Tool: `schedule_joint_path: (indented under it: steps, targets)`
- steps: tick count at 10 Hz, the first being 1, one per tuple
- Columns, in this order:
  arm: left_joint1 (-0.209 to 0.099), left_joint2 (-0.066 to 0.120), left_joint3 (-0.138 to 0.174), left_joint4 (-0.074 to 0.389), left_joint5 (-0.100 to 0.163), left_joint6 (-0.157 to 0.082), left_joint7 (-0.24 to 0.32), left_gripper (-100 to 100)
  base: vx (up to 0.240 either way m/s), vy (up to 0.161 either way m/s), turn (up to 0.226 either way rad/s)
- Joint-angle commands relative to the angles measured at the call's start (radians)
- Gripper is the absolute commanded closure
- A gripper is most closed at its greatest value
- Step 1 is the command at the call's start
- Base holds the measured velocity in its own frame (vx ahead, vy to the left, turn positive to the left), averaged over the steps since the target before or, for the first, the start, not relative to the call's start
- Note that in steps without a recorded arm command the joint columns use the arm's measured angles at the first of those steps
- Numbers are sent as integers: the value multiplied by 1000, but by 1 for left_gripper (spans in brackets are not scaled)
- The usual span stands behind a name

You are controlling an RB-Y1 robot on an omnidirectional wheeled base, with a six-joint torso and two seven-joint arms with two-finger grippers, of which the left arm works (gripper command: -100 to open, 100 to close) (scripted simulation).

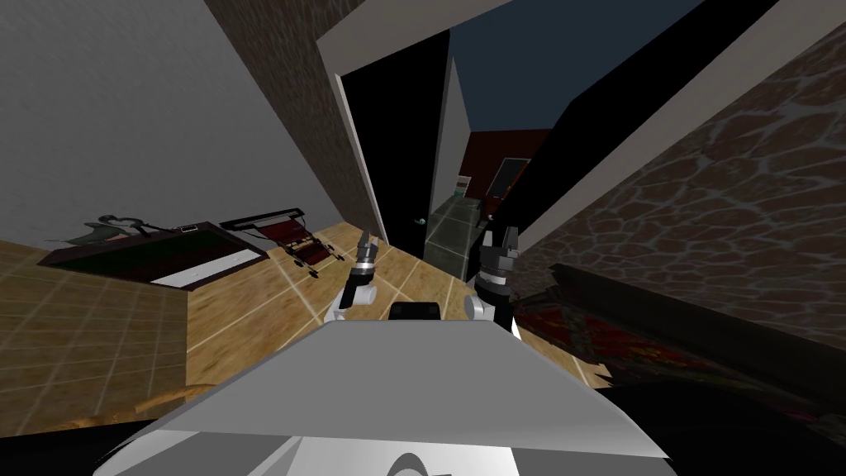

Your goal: Push the door open

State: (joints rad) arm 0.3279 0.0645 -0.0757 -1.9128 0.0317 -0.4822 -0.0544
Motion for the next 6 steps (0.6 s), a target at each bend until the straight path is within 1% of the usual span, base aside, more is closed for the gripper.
schedule_joint_path:
  steps: [1, 6]
  targets:
    - [-21, 7, -4, 49, -3, -13, 11, -100, 94, 25, -17]
    - [-75, 18, -29, 189, -18, -49, 37, -100, 91, 10, -22]
